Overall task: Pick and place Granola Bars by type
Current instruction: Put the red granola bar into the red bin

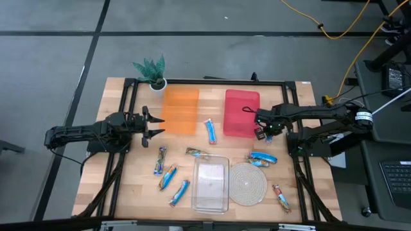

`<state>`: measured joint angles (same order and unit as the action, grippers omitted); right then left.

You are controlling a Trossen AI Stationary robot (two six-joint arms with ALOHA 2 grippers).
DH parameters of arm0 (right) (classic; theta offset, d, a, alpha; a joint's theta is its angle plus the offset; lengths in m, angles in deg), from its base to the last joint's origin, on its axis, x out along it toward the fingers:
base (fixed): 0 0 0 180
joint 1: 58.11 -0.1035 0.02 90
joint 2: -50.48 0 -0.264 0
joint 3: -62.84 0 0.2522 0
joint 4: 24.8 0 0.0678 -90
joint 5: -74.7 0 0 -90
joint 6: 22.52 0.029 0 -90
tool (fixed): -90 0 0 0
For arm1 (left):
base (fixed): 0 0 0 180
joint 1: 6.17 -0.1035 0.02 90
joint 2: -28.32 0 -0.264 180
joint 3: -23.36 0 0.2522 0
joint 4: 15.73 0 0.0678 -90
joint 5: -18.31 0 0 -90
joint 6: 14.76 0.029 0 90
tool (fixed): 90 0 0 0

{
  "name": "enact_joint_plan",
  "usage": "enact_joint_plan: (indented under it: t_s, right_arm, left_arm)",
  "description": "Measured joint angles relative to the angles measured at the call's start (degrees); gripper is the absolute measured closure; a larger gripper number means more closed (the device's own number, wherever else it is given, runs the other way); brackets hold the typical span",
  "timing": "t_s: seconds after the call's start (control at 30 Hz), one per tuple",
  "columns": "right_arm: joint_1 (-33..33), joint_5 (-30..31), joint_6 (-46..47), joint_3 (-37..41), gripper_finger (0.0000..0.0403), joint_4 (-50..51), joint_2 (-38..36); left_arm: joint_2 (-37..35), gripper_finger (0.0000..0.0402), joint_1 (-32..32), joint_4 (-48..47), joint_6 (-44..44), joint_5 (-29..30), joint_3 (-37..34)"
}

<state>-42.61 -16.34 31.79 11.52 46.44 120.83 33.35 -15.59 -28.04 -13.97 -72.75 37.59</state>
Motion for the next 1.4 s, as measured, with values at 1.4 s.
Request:
enact_joint_plan:
  t_s: [1.4]
  right_arm:
    - [0.0, 28.76, -21.63, -39.98, 0.035, 17.19, -0.11]
  left_arm:
    - [-0.02, 0.0207, 0.01, 0.0, 0.01, 0.0, 0.0]
